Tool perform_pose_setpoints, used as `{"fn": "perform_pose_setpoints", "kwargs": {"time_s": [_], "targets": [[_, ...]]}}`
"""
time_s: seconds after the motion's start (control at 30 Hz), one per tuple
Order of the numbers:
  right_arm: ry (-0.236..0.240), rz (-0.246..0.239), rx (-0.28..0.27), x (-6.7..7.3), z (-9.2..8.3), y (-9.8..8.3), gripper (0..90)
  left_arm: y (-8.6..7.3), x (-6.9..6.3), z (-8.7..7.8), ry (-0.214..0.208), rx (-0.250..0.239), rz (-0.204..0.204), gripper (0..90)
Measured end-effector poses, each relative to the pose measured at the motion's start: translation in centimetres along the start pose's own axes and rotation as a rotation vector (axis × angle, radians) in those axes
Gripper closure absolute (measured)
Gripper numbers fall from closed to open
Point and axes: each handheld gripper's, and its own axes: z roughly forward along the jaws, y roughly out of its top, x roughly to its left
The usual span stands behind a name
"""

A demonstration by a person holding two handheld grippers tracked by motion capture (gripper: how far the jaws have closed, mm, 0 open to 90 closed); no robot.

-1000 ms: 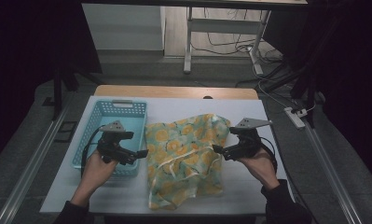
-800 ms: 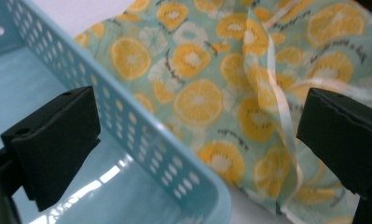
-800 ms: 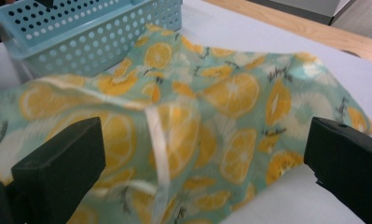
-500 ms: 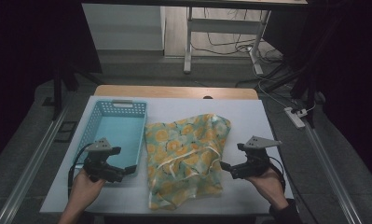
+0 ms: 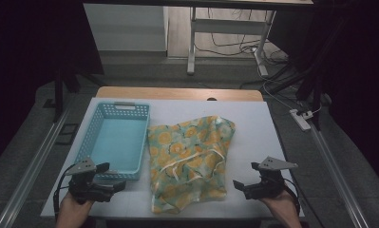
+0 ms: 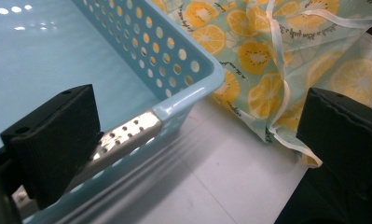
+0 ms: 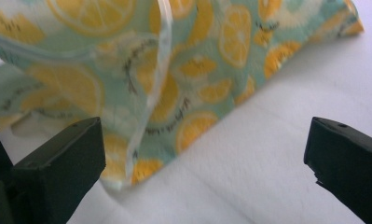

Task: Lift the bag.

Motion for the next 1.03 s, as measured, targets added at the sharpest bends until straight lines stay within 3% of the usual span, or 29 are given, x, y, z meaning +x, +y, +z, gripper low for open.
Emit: {"fn": "perform_pose_setpoints", "kwargs": {"time_s": [0.23, 0.53, 0.87, 1.03], "targets": [[-0.024, 0.035, 0.004, -0.2, -1.0, -1.9, 0.0, -1.6, -0.5, -1.0, 0.048, 0.012, 0.0, 0.0], [-0.069, 0.051, 0.013, -0.3, -2.0, -3.6, 0.0, -3.5, 0.0, -1.1, 0.091, 0.065, -0.025, 0.0], [-0.09, 0.057, 0.085, -0.2, -2.2, -5.2, 0.0, -4.6, 0.4, -0.6, 0.153, 0.18, -0.025, 0.0], [-0.099, 0.061, 0.098, -0.2, -2.3, -5.4, 0.0, -4.6, 0.6, -0.5, 0.148, 0.193, -0.047, 0.0]]}}
